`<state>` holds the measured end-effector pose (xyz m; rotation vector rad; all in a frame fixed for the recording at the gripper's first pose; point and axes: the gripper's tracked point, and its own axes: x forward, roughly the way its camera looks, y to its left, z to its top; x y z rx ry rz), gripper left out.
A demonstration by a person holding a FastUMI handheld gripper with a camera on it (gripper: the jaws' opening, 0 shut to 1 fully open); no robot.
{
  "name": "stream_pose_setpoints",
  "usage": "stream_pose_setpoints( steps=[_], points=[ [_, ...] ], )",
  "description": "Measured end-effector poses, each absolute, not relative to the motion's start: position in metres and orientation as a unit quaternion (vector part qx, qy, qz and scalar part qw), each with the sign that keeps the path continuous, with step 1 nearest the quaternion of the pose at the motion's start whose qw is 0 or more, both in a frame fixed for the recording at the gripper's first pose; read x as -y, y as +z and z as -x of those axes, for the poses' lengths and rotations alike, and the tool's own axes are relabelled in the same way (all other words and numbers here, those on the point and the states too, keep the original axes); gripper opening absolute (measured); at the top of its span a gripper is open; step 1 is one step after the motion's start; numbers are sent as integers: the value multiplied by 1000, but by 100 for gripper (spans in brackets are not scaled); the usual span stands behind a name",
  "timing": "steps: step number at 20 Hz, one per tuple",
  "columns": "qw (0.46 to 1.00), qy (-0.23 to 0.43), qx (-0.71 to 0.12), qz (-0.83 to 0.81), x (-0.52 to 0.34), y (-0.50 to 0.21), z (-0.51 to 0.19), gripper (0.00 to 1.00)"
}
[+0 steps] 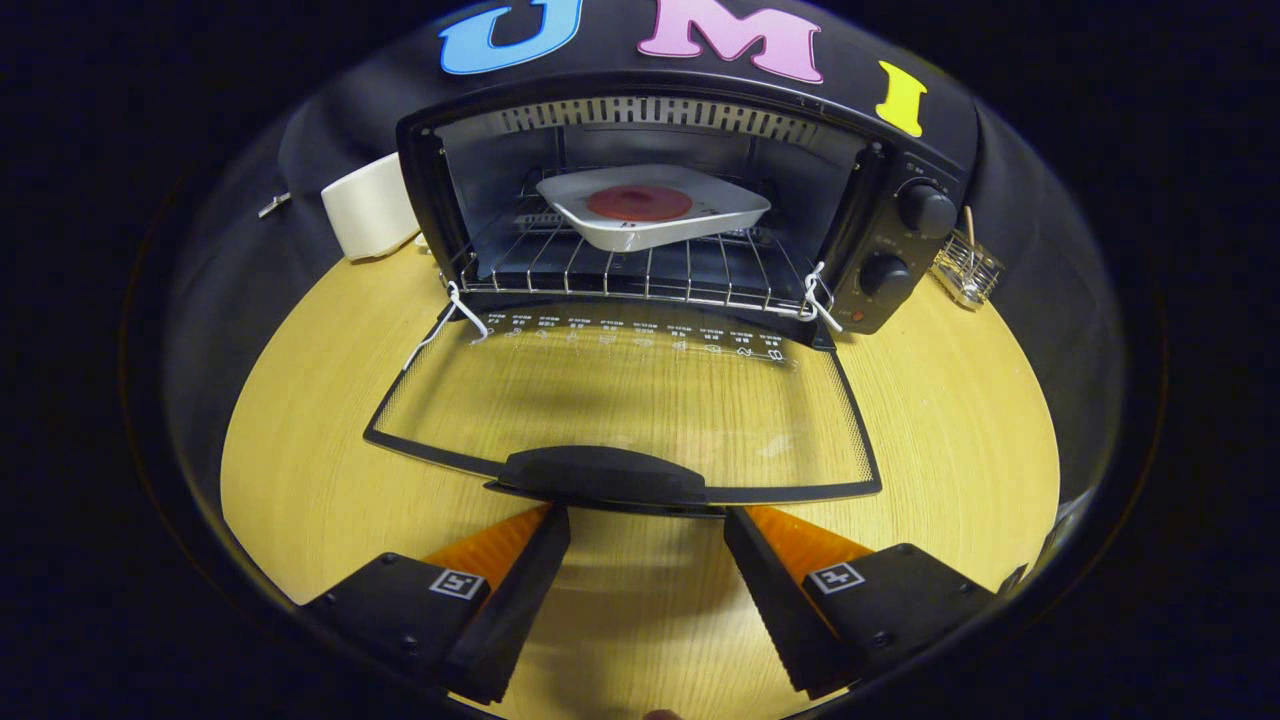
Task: Open the toaster oven, put the food inside, and close the toaster oven door.
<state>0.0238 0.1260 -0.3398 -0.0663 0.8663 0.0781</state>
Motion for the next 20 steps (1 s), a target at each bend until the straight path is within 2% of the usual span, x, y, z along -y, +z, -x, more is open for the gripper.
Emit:
stream_pose_setpoints(
  steps=[5, 11, 20],
  points=[
    [910, 36, -411, 38, -127, -326, -21, 100],
    [943, 95, -312, 66, -128, -261, -21, 100],
    [973, 87, -205, 63, -122, -158, -63, 99]
  ],
)
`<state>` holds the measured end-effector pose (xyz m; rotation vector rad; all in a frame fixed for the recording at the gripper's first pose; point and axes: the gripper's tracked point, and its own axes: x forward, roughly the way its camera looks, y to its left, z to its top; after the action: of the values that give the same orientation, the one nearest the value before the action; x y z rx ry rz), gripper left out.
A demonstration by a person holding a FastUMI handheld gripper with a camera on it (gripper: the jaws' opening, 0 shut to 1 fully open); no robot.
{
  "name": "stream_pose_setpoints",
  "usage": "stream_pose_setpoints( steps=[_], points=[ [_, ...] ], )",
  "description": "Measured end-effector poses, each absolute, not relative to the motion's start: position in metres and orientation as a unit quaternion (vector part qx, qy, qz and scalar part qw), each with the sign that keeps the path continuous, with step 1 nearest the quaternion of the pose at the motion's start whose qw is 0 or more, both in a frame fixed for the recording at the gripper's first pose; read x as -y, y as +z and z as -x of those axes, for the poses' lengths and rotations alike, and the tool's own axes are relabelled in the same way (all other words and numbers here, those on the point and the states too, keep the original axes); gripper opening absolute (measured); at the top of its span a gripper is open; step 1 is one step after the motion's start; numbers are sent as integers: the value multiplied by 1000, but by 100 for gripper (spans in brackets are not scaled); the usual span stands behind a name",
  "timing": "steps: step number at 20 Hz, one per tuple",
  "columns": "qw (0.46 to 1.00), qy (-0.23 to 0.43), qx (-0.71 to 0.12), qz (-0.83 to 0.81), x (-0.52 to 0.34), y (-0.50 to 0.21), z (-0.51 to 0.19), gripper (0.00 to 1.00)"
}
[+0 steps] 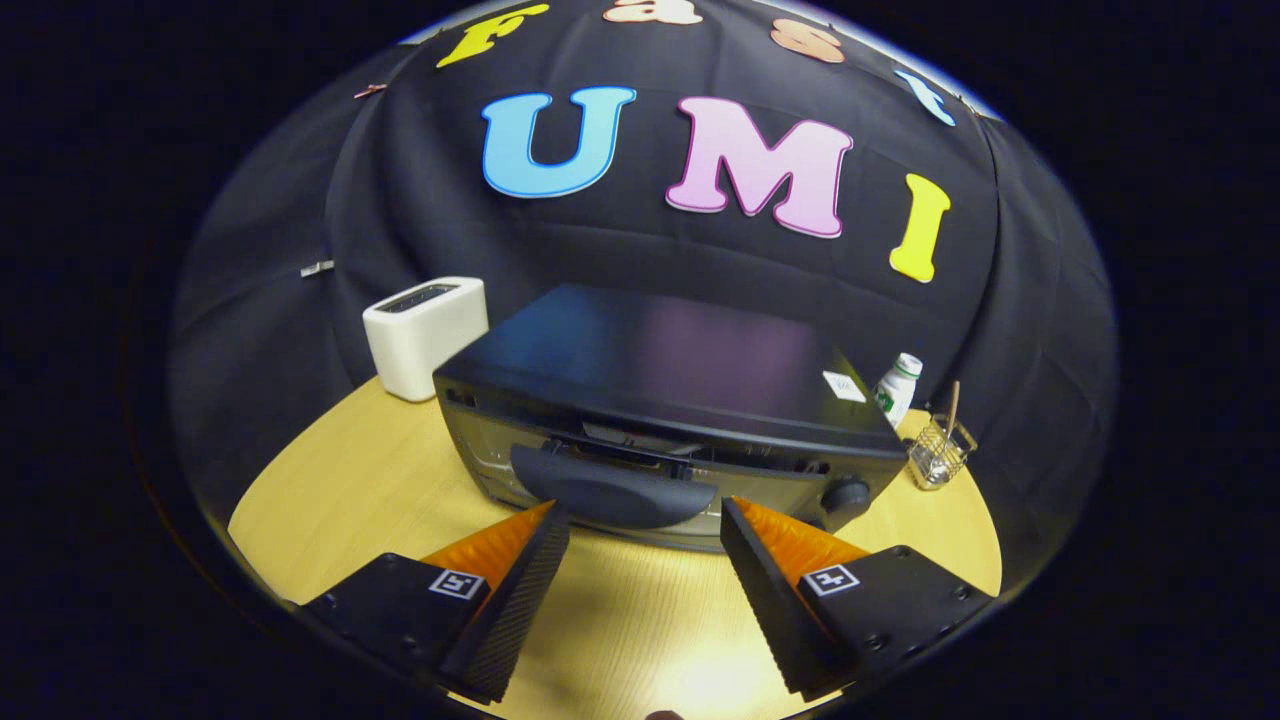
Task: Open the toaster oven, put the food inside, and close the toaster oven door.
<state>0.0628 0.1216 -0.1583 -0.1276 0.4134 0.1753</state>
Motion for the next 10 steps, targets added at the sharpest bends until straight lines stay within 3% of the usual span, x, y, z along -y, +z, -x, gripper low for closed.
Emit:
stream_pose_setpoints(
  steps=[6, 10],
  points=[
    [987, 99, -121, 23, -103, -90, -46, 99],
    [996, 72, -55, 7, -65, -40, -31, 99]
  ],
)
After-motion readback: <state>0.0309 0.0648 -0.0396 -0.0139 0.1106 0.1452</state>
